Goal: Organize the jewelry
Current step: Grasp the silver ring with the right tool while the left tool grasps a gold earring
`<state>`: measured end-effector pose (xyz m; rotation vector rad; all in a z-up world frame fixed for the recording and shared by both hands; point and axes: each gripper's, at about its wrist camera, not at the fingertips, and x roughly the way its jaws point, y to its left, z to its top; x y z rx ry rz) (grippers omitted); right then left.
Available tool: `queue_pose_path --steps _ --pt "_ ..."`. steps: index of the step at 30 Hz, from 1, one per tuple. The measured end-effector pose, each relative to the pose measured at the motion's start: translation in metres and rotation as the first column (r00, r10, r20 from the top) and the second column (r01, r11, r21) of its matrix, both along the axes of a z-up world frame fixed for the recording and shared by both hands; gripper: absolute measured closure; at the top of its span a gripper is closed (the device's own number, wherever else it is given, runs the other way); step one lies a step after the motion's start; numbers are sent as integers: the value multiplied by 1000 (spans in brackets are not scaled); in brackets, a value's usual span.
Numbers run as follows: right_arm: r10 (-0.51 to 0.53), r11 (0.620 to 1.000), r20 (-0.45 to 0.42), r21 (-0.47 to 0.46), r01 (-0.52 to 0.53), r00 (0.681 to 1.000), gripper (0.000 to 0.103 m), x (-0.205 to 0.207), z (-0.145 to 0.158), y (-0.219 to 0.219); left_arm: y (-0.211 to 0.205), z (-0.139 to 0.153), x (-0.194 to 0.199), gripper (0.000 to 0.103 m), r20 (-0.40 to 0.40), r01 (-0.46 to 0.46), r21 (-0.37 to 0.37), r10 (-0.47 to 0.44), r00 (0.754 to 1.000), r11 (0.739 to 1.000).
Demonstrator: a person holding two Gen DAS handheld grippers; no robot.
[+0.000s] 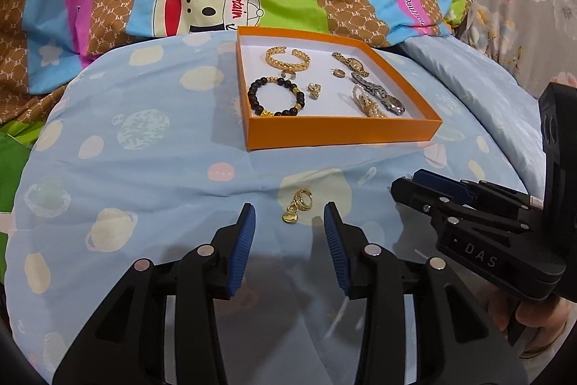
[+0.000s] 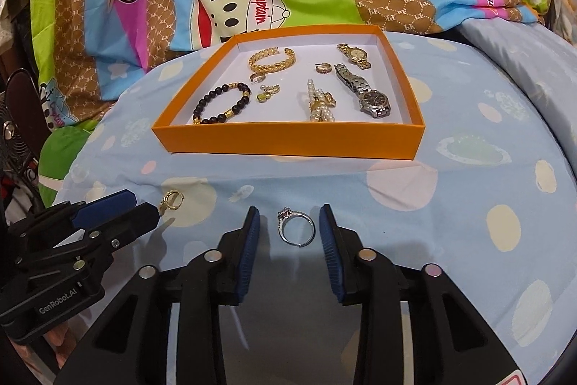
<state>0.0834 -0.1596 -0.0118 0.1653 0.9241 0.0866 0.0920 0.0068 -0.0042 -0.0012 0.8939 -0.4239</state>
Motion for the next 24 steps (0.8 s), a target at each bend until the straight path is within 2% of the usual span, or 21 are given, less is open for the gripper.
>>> queue_pose_path --steps 3,15,17,18,20,22,24 --pt "1 1000 1 -1 -1 1000 84 0 0 0 1 -1 1 60 -4 -7 -6 7 1000 1000" --pt "-25 999 33 22 24 999 84 -7 6 -8 -13 -4 10 61 -3 10 16 -10 1000 1000" --pt "-29 999 34 26 28 999 84 -8 6 -10 -16 -6 14 65 -10 14 23 -14 1000 1000" --pt "-31 999 34 30 30 999 84 -8 6 -11 -17 -7 14 71 -10 15 25 -15 1000 1000" --pt "-33 999 34 34 32 999 84 -8 6 -11 -19 -8 15 74 -10 17 30 -17 1000 999" --pt "-32 999 35 37 31 999 84 -8 5 -12 -19 -8 15 83 -9 18 30 -18 1000 999" --pt "-32 999 36 38 31 999 84 -8 6 -12 -19 -9 15 86 -12 20 28 -19 1000 999"
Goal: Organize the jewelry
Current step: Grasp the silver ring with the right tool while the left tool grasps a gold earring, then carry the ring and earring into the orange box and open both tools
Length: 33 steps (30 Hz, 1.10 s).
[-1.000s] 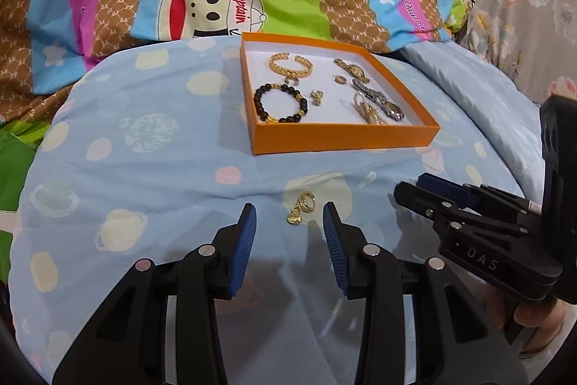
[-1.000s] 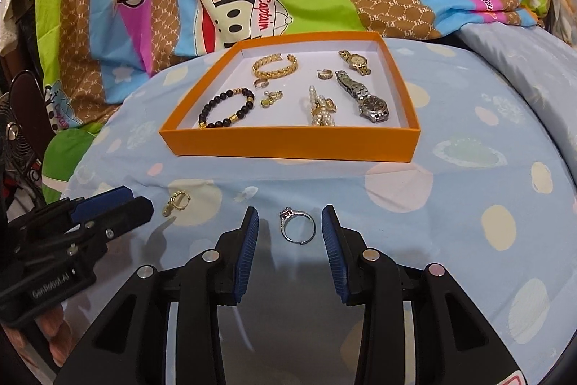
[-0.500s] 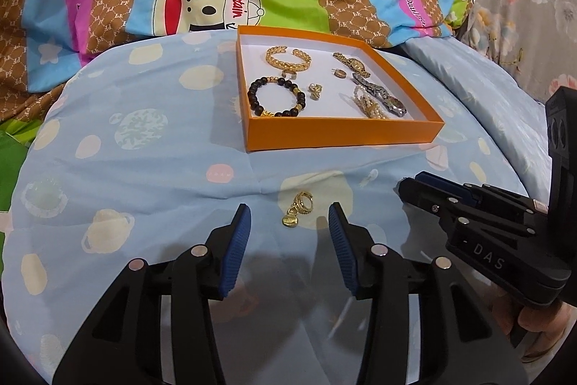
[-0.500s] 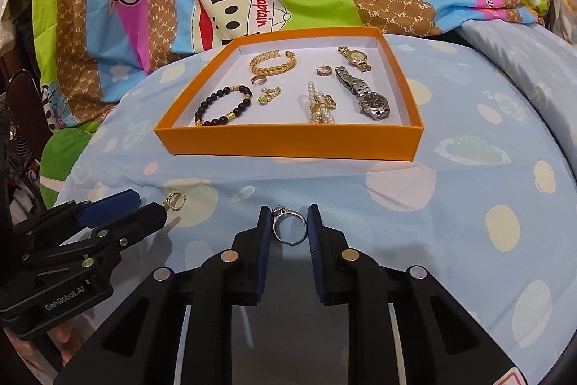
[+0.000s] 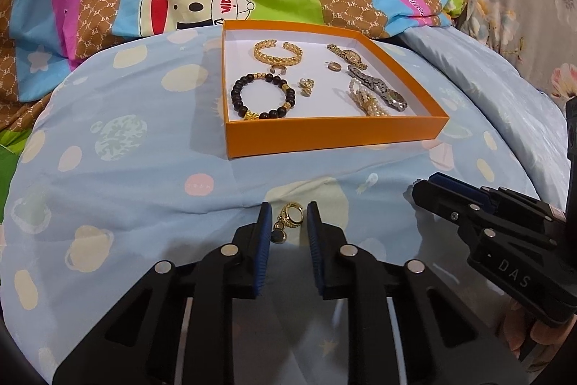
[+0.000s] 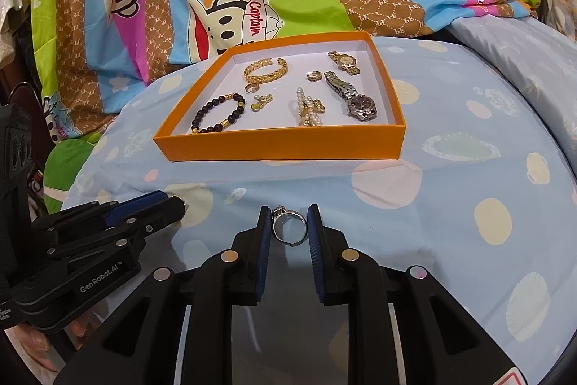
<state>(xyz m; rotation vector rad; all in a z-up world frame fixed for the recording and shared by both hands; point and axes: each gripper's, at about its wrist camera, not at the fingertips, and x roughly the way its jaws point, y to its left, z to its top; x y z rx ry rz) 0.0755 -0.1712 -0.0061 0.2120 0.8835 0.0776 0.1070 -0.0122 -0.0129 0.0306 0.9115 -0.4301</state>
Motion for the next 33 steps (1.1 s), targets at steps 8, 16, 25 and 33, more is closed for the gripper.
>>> queue_pose_path --steps 8,16,25,33 --pt "-5 1000 6 0 5 1000 84 -1 1 0 -3 2 -2 96 12 16 2 -16 1000 1000" --pt "-20 1000 29 25 19 999 84 -6 10 -7 -4 16 -10 97 44 29 -21 -28 999 999" --pt "-26 999 114 25 24 993 84 -1 46 -18 -13 56 -9 97 137 64 -45 -58 989 997" --pt "-23 1000 184 9 21 983 84 35 75 -31 -22 94 21 97 239 60 -52 -46 970 997"
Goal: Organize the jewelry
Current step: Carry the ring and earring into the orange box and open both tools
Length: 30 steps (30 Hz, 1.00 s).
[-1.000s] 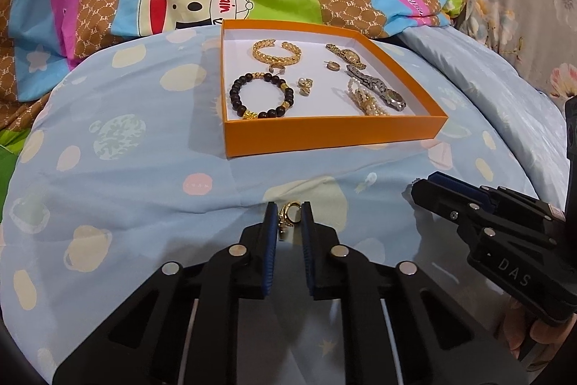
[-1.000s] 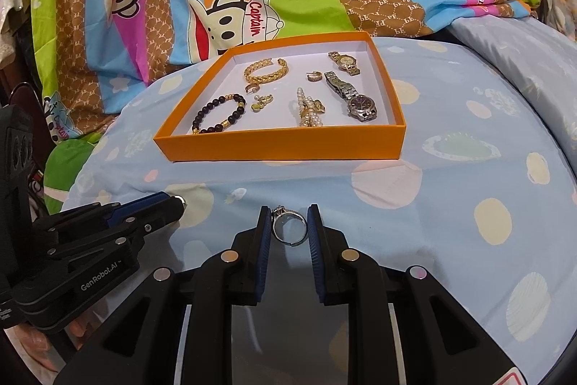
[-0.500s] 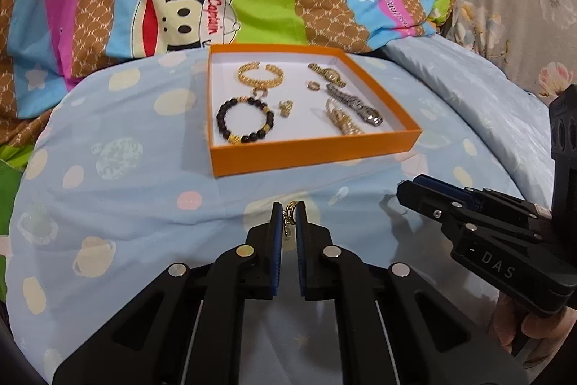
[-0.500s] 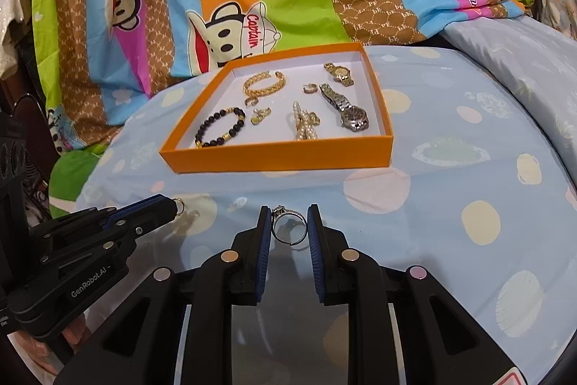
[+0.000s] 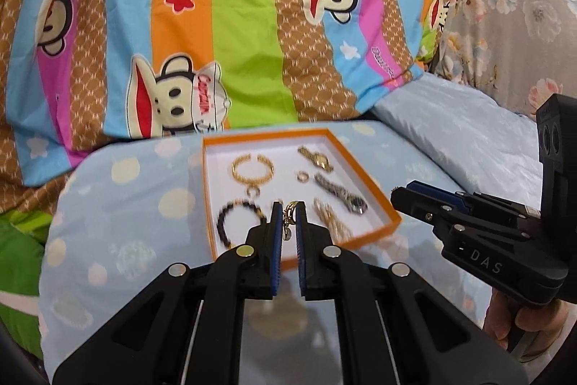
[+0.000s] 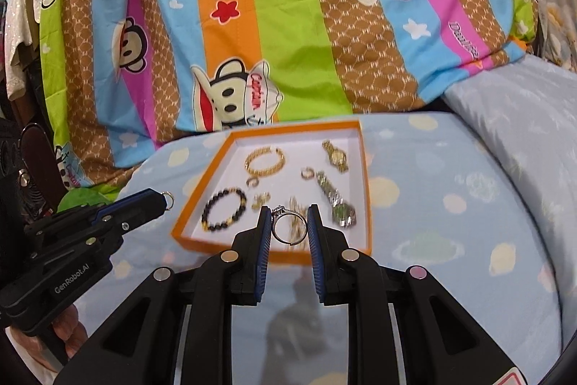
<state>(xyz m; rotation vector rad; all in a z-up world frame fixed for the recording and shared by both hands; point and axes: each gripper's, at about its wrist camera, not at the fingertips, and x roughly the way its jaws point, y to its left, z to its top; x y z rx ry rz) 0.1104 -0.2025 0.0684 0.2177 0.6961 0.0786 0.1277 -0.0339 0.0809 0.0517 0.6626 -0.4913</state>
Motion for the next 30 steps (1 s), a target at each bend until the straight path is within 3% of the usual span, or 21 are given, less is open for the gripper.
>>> queue_pose_path --steps 10,18,28,30 --pt "21 1000 -13 16 -21 1000 84 66 -6 2 -13 10 60 97 29 -29 -15 29 999 999" --pt "33 999 -63 11 -32 997 84 101 -32 10 -26 -20 98 97 -33 -45 1 45 998 999" --pt "35 999 -87 9 -34 996 82 113 -52 9 -27 -49 114 96 -90 -56 6 56 994 998" --pt "35 999 -89 8 -34 995 81 113 -53 9 -28 -50 115 91 -94 -55 11 56 994 998"
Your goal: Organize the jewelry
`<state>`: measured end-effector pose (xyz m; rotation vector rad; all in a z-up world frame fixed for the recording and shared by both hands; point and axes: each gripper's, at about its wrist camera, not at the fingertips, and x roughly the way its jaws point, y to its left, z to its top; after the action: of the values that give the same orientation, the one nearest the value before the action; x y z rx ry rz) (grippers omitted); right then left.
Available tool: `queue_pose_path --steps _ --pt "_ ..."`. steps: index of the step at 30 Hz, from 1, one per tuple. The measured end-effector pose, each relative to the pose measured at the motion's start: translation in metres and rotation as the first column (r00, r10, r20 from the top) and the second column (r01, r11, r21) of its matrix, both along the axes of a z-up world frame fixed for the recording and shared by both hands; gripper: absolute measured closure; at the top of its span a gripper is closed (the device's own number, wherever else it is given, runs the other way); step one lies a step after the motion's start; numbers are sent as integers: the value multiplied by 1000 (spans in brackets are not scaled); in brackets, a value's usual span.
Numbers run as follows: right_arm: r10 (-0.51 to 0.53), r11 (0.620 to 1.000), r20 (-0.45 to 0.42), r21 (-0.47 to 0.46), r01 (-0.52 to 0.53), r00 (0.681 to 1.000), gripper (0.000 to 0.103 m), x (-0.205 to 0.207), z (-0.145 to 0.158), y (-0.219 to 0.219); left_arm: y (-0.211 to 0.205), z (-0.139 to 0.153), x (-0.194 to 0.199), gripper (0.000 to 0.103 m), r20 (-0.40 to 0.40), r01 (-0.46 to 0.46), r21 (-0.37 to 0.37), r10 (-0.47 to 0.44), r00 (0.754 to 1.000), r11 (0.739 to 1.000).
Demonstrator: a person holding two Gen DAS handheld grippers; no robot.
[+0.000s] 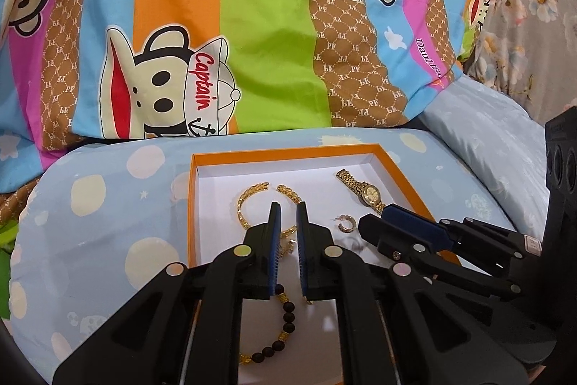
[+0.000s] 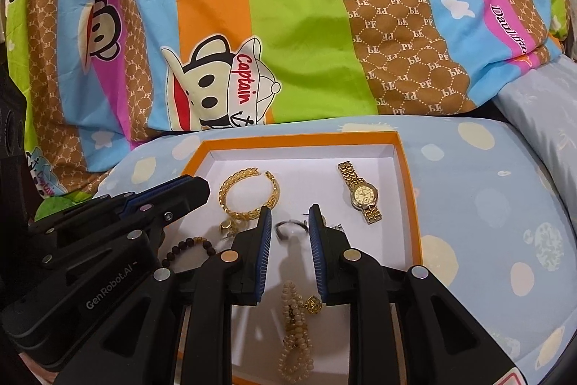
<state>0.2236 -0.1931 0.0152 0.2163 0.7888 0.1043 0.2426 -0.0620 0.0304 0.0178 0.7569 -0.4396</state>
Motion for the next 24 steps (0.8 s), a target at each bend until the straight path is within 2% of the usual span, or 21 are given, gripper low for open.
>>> queue_pose_path --steps 4,6,24 --pt "-13 1000 7 4 13 1000 81 -2 1 -4 3 1 0 73 8 -23 2 23 1000 1000" --pt "-17 1000 14 8 17 1000 80 -4 4 -5 4 2 0 70 13 -27 -2 27 1000 1000" --pt "-47 999 40 18 46 998 79 -38 21 -8 -2 23 -31 70 53 -16 17 15 998 1000"
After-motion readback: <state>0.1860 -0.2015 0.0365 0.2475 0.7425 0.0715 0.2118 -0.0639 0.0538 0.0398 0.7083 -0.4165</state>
